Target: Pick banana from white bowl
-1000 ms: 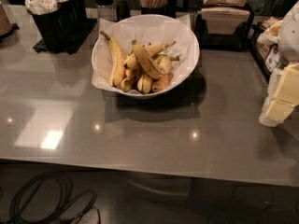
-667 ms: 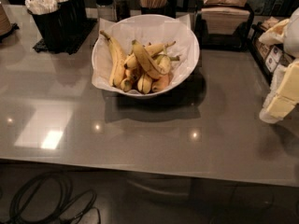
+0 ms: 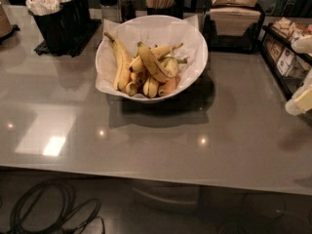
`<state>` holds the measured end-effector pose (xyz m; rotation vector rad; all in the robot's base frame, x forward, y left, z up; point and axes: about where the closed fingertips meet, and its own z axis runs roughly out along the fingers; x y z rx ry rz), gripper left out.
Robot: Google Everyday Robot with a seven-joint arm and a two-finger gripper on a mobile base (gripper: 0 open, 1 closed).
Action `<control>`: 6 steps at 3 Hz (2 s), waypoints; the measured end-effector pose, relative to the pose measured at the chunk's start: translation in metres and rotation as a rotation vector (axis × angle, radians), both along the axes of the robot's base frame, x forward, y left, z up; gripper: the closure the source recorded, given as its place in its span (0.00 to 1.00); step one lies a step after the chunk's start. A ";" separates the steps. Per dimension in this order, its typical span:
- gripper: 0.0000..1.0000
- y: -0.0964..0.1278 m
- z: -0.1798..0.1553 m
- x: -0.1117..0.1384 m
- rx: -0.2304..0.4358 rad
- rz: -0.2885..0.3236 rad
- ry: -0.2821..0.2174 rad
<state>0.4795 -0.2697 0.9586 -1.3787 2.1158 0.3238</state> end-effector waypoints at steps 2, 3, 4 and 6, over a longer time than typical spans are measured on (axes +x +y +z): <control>0.00 0.050 -0.006 0.030 0.116 -0.072 -0.060; 0.00 0.081 0.002 0.053 0.145 -0.059 -0.107; 0.00 0.114 0.010 0.061 0.148 -0.006 -0.113; 0.00 0.131 -0.001 0.068 0.204 -0.036 -0.109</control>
Offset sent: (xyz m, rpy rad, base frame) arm 0.0449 0.0679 -0.0089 0.1754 -0.0991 -0.1138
